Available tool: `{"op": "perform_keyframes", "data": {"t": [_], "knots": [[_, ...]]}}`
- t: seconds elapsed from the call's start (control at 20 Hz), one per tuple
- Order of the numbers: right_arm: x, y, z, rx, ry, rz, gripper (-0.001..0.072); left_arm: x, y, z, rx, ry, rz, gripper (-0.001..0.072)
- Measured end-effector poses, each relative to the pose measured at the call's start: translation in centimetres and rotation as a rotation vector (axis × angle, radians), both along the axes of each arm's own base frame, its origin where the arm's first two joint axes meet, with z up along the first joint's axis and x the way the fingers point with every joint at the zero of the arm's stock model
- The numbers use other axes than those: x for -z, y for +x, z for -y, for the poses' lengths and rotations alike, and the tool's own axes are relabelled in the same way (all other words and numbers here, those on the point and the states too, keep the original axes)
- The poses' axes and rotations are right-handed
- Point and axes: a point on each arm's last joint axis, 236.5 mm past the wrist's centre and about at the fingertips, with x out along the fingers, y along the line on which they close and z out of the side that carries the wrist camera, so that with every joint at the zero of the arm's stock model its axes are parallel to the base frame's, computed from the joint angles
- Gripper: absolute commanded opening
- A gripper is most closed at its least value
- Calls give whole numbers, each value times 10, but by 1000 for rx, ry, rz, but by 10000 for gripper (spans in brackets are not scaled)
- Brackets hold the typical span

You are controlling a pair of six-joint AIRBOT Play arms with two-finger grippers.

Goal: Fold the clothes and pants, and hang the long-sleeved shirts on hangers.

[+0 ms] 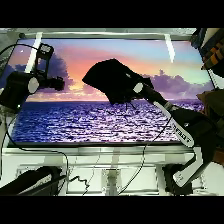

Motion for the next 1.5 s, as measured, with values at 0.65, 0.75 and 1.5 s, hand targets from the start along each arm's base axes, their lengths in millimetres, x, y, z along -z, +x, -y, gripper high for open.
{"op": "perform_keyframes", "data": {"t": [0.65, 0.75, 1.5], "knots": [[-307, 27, 0, -149, 15, 598, 17, 13, 0, 15, -61, -135, -36, 555], [-347, 22, 20, -127, -42, 708, 16, 25, -2, 37, -70, -251, -86, 555], [-388, 33, 134, 69, -220, 755, 17, 169, -70, 264, 99, -790, -669, 558]]}}
